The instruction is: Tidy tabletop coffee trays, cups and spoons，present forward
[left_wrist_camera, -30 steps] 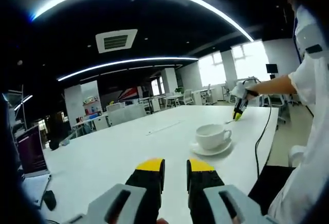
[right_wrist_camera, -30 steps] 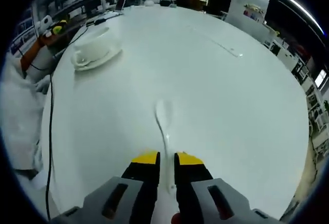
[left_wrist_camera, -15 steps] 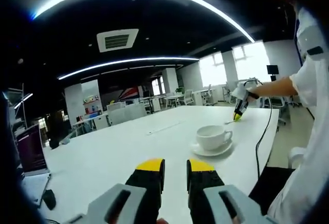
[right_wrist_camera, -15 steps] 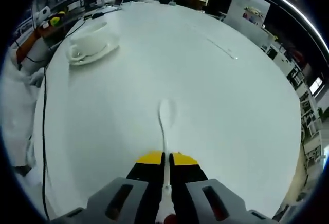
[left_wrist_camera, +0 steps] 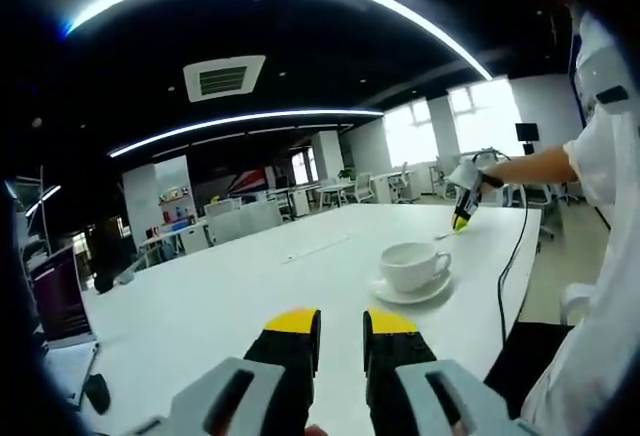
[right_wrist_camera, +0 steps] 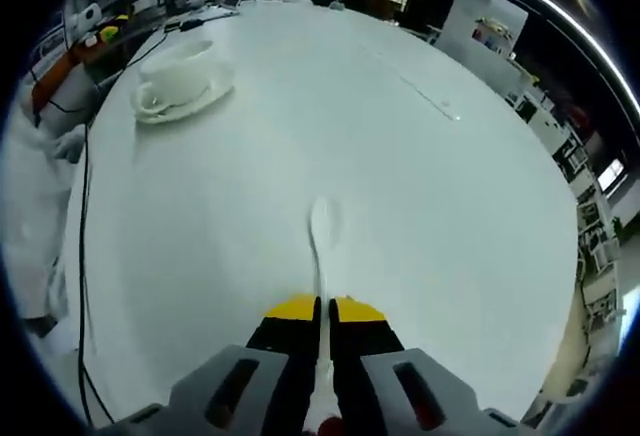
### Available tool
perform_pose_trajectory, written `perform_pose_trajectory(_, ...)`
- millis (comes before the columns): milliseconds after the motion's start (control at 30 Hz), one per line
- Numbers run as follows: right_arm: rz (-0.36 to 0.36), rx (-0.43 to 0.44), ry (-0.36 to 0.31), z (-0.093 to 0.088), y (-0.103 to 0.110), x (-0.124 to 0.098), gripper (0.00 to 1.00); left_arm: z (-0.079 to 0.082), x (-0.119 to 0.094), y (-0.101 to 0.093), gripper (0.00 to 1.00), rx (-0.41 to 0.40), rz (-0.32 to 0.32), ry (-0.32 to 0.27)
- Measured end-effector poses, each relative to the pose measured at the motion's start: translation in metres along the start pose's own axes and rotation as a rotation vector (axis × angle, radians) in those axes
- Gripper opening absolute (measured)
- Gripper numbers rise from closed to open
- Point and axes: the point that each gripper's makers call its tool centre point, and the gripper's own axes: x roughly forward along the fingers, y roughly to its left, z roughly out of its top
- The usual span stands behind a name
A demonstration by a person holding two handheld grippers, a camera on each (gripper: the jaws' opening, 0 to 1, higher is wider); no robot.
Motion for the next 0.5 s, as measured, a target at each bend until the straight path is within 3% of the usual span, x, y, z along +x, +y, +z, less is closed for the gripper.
perform_pose_trajectory(500,-0.038,-0.12,0.014,0.027,-0.002,-0.019,0.05,-0.003,0.0,-0.001,0.19,-0.003,-0.004,0.001)
